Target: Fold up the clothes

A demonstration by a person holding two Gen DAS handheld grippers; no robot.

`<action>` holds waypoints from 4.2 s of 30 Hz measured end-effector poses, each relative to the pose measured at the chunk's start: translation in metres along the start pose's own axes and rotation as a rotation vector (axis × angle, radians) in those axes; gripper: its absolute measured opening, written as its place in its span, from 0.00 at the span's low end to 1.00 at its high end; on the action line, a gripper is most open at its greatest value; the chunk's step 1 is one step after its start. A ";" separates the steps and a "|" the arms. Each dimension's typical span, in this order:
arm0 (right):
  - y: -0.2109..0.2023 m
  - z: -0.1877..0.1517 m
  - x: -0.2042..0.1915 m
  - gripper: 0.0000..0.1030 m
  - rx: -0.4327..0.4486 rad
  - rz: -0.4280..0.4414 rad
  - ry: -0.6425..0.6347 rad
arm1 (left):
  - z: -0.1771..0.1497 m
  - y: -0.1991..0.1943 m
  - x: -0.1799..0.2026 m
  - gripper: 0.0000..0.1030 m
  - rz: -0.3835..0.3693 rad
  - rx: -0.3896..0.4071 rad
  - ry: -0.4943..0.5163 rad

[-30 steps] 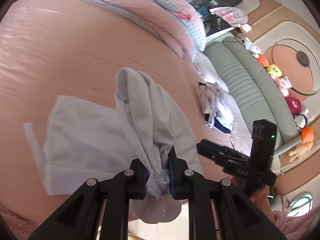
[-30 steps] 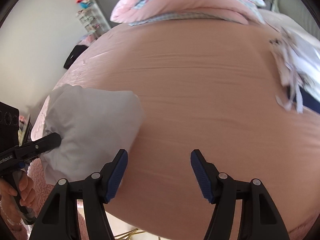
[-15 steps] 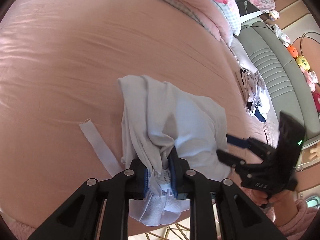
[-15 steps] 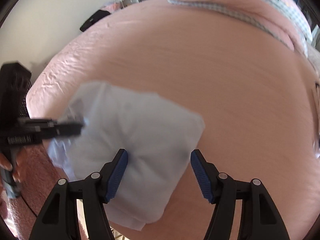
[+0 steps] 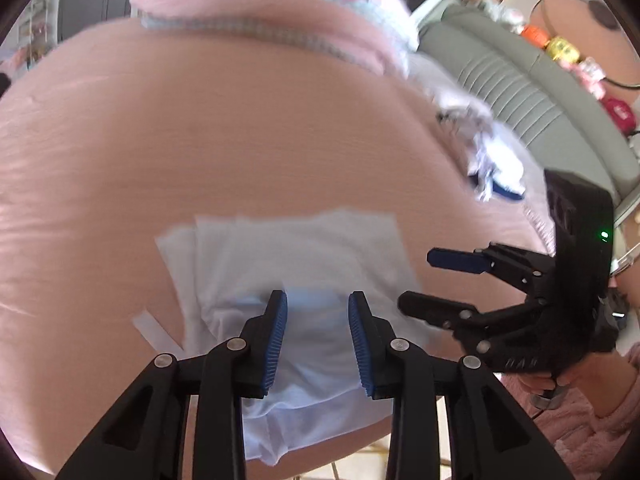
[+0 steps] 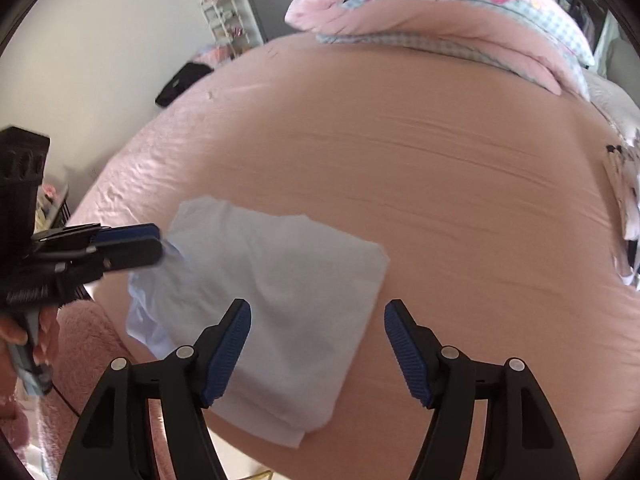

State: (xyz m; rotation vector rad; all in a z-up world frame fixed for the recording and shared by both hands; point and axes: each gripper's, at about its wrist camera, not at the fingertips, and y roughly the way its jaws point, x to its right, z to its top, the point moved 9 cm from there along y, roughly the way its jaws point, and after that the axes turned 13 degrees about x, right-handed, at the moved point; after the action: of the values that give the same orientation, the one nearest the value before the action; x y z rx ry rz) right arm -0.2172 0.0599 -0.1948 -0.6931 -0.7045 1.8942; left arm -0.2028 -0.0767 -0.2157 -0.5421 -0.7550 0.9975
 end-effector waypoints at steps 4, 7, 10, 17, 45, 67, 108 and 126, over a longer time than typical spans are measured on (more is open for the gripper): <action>0.014 -0.028 0.005 0.67 -0.076 -0.031 -0.036 | -0.014 -0.005 -0.034 0.28 0.113 -0.034 0.001; -0.002 -0.026 0.029 0.71 -0.096 -0.031 0.006 | -0.004 -0.023 -0.060 0.29 0.272 -0.023 0.036; -0.016 0.005 0.048 0.71 -0.030 -0.059 -0.003 | 0.019 -0.024 -0.046 0.29 0.178 0.063 0.006; 0.012 0.050 0.051 0.71 0.049 -0.061 0.032 | 0.021 0.026 -0.007 0.29 -0.037 0.060 0.016; 0.014 0.018 0.072 0.71 0.041 -0.280 0.127 | 0.023 -0.006 -0.124 0.37 0.462 0.143 0.083; -0.043 -0.016 0.011 0.72 0.046 -0.199 -0.036 | 0.000 -0.049 -0.038 0.39 0.173 0.025 0.279; -0.020 -0.007 0.007 0.77 0.045 -0.024 0.192 | -0.023 -0.045 -0.029 0.75 0.279 0.034 -0.043; 0.036 -0.027 -0.014 0.80 -0.061 0.105 0.298 | -0.050 -0.023 -0.070 0.75 0.104 0.037 -0.477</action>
State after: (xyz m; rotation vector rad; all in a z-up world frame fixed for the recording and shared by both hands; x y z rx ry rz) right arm -0.2139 0.0391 -0.2361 -1.0433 -0.5452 1.8170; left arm -0.1752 -0.1530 -0.2526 -0.3135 -1.1358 1.2550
